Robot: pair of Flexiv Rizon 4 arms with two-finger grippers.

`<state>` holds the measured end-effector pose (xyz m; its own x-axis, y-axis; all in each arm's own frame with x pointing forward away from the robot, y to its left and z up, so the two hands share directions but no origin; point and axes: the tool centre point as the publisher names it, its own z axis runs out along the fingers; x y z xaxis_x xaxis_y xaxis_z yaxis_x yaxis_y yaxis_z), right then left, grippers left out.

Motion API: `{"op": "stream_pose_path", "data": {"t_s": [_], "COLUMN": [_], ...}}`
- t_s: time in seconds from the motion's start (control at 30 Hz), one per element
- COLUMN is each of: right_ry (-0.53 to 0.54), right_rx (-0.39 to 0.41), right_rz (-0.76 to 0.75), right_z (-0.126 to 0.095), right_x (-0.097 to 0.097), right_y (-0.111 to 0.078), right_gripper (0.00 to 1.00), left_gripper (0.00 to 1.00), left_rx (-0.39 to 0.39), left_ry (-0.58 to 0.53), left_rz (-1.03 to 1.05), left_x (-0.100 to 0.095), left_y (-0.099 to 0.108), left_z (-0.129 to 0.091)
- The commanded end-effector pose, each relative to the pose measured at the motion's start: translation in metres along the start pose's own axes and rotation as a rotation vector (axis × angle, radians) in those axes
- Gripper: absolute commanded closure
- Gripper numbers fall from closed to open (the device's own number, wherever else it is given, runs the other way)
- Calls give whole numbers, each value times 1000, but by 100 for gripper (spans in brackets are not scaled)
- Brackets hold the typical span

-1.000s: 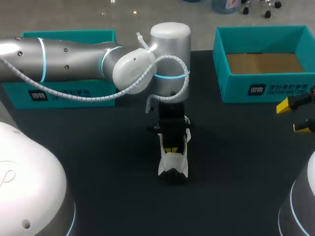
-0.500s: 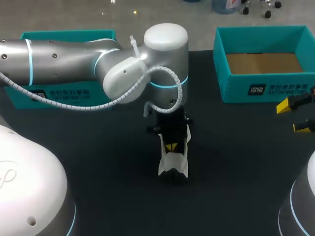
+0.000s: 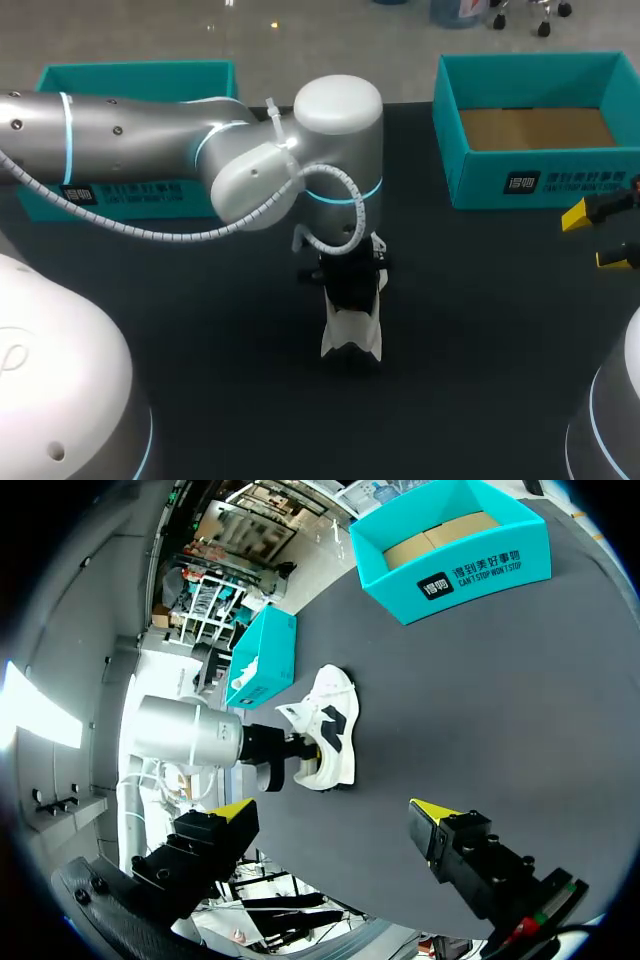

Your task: Take the shoe out of the shoebox, open the shoe tongue, remove and reinsert the insole, then place the shoe into the shoebox

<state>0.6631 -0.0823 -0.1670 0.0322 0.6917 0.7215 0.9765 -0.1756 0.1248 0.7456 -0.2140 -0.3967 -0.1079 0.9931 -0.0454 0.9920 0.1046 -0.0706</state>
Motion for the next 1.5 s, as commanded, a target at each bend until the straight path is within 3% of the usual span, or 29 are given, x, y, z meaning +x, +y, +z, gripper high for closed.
{"op": "stream_pose_path", "data": {"t_s": [0.03,0.33,0.7,0.93,1.27,1.5], "right_ry": [-3,-3,-3,-3,-3,-3], "right_rx": [-45,-45,-45,-45,-45,-45], "right_rz": [2,2,2,2,2,2], "right_z": [-3,-3,-3,-3,-3,-3], "right_x": [0,0,0,0,0,0], "right_y": [-10,-10,-10,-10,-10,-10], "right_gripper": [0,0,0,0,0,0], "left_gripper": [100,100,100,100,100,100], "left_rx": [8,37,45,42,-63,-87], "left_ry": [-3,-53,-34,7,-7,17], "left_rz": [23,89,101,90,52,31], "left_x": [-4,0,-9,-13,-2,-4], "left_y": [0,-17,-34,-30,-21,-1], "left_z": [-1,-26,-1,15,-14,2]}}
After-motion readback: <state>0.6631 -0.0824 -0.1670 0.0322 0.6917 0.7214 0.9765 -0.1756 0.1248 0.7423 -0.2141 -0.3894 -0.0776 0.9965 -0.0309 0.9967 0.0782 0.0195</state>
